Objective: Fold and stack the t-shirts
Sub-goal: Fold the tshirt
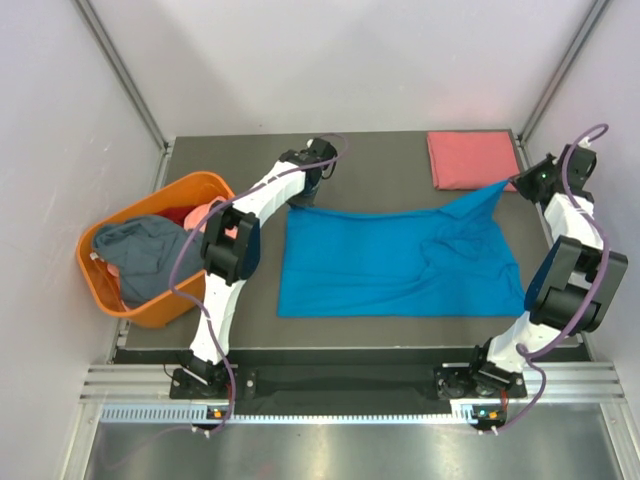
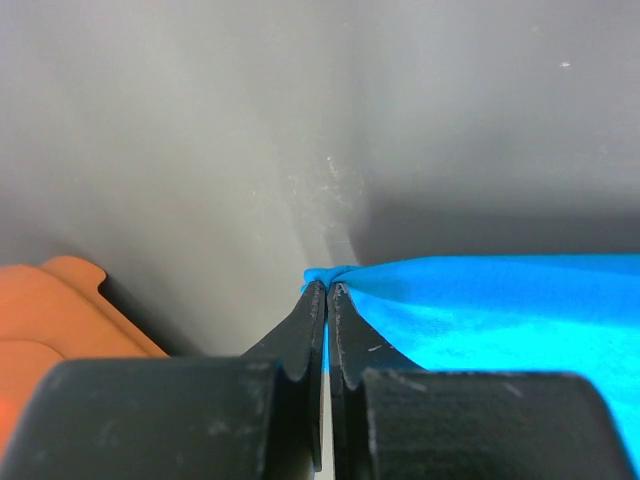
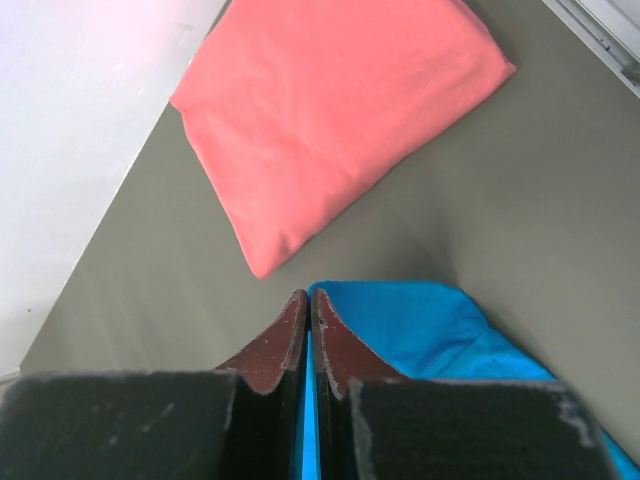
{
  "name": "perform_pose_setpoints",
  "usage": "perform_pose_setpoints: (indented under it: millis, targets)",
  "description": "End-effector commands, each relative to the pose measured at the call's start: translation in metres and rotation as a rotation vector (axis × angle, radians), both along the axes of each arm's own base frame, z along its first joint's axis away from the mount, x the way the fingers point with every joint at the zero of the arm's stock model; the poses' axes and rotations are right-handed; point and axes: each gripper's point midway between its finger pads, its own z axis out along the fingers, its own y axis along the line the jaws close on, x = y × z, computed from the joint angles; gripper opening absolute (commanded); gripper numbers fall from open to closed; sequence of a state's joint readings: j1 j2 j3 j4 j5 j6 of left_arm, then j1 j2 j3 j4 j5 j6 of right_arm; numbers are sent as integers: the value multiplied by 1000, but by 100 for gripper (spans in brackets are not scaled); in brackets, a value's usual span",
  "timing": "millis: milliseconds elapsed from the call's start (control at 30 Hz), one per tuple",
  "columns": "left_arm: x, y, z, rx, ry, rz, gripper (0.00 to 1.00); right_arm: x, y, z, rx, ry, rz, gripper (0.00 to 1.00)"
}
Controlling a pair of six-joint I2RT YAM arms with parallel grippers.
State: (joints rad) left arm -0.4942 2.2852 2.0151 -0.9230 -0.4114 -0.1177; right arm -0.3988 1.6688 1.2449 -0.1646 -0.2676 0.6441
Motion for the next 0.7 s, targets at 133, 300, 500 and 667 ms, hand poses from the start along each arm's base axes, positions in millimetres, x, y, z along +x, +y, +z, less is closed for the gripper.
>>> perform_pose_setpoints:
  millis: [133,300,500,667]
  targets:
    - [-7,-2,26,-41,19,-66,0,-23,0,43,-96,-22,-16,0]
    - [-29,-1,19,-70,82,-56,0,-47,-2,43,-109,18,-41,0]
    - [-42,2,29,-86,101,-34,0,-70,-2,35,-117,74,-46,0]
    - [-57,7,32,-83,140,-17,0,-95,-2,16,-119,142,-46,0]
